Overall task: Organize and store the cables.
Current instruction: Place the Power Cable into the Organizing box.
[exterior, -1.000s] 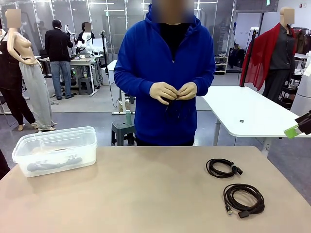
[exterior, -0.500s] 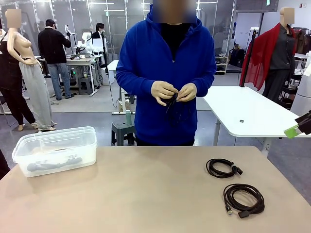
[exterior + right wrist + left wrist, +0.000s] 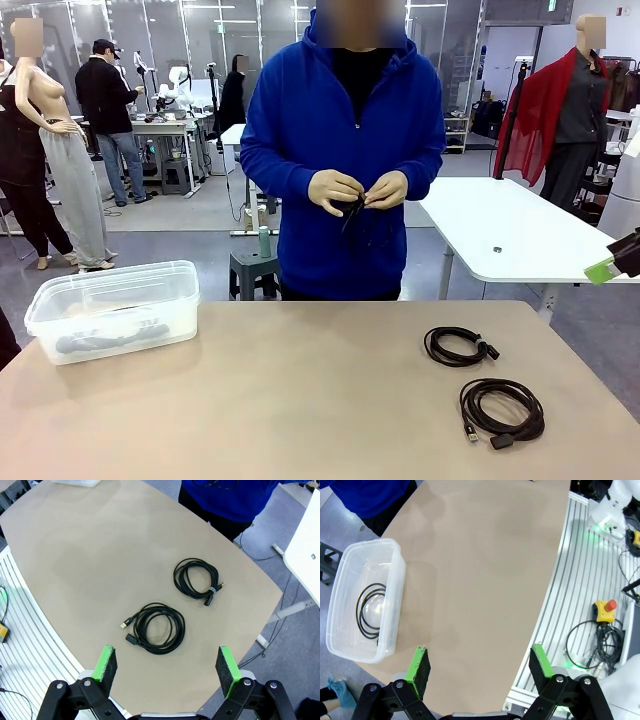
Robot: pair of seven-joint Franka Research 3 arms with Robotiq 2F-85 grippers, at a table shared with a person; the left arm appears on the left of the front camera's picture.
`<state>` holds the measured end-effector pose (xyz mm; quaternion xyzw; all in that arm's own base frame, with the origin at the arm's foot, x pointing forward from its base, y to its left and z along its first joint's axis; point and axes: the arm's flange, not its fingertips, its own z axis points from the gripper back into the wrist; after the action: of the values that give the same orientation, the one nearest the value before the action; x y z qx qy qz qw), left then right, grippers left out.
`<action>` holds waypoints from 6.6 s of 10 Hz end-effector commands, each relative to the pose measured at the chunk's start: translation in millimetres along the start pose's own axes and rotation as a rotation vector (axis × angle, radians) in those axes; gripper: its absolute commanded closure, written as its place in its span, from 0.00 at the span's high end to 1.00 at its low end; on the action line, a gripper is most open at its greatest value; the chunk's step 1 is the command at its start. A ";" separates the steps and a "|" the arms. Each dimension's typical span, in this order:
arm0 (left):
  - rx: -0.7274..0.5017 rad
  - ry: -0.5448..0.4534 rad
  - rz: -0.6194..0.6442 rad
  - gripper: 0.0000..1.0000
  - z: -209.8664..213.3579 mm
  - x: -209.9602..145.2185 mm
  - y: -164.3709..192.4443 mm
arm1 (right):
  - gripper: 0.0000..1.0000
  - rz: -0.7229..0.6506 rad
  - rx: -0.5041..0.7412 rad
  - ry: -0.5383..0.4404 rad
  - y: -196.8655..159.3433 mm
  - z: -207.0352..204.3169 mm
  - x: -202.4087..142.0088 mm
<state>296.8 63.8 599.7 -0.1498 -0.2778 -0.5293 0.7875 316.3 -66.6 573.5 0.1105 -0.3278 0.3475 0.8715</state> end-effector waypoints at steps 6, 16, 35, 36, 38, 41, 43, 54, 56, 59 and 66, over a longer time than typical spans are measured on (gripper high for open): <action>-0.001 0.010 -0.008 1.00 -1.0 0.2 0.2 | 1.00 0.005 0.003 -0.003 -0.6 0.2 -1.4; -0.001 0.010 -0.008 1.00 -1.0 0.2 0.2 | 1.00 0.005 0.003 -0.003 -0.6 0.2 -1.4; -0.001 0.010 -0.008 1.00 -1.0 0.2 0.2 | 1.00 0.005 0.003 -0.003 -0.6 0.2 -1.4; -0.001 0.010 -0.008 1.00 -1.0 0.2 0.2 | 1.00 0.005 0.003 -0.003 -0.6 0.2 -1.4; -0.001 0.010 -0.008 1.00 -1.0 0.2 0.2 | 1.00 0.005 0.003 -0.003 -0.6 0.2 -1.4; -0.001 0.010 -0.008 1.00 -1.0 0.2 0.2 | 1.00 0.005 0.003 -0.003 -0.6 0.2 -1.4; -0.001 0.010 -0.008 1.00 -1.0 0.2 0.2 | 1.00 0.005 0.003 -0.003 -0.6 0.2 -1.4; 0.006 0.147 -0.137 1.00 -24.1 48.2 -4.5 | 1.00 0.005 0.003 -0.003 -0.6 0.2 -1.4; 0.017 0.206 -0.189 1.00 -36.1 63.5 -4.2 | 1.00 0.005 0.003 -0.003 -0.6 0.2 -1.4; 0.008 0.234 -0.252 1.00 -63.0 95.7 -4.6 | 1.00 0.005 0.003 -0.003 -0.6 0.2 -1.4; 0.030 0.372 -0.339 1.00 -194.9 188.9 -19.1 | 1.00 0.005 0.003 -0.003 -0.6 0.2 -1.4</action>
<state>380.4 -182.5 554.4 -0.0005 -0.1640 -0.6799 0.7147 316.3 -66.2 573.8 0.1102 -0.3279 0.3479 0.8714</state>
